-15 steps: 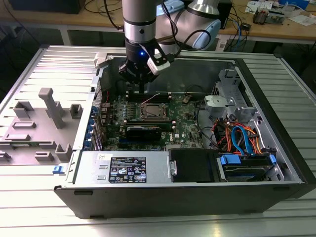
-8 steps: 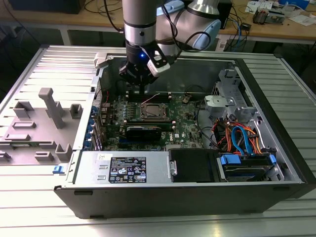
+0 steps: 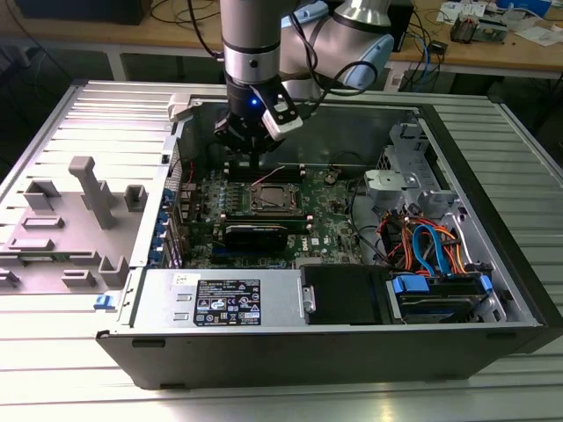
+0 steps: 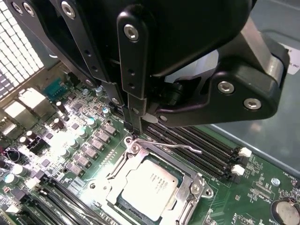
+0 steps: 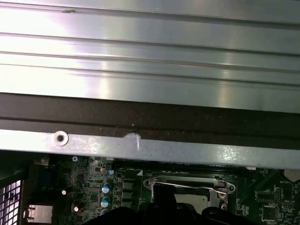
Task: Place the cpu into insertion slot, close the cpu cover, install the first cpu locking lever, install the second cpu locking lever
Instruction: 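Install the first cpu locking lever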
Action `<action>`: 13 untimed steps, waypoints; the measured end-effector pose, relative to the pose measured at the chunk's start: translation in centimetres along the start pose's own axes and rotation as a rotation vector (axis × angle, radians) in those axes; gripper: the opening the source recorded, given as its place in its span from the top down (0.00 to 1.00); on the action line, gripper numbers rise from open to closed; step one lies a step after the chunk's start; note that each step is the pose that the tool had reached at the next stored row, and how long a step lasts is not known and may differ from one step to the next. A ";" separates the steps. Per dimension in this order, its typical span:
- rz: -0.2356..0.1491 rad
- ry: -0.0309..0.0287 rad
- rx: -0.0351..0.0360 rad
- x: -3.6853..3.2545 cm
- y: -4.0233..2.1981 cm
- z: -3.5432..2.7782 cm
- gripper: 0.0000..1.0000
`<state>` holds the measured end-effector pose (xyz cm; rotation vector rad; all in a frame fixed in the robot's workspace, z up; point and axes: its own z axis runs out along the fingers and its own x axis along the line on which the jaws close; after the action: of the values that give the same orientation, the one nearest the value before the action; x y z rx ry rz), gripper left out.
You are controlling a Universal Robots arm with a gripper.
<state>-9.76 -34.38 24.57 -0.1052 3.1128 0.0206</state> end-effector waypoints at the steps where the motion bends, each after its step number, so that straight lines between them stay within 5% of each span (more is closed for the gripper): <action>1: 0.000 0.0000 0.0000 -0.04 0.01 0.12 0.89; 4: 0.000 0.0001 0.0002 -0.05 0.00 0.17 0.89; 6: 0.000 0.0001 0.0001 -0.03 0.00 0.94 0.89; 13: 0.000 0.0001 0.0001 -0.03 0.00 0.96 0.89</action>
<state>-9.70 -34.37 23.62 -0.1052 3.1128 0.0205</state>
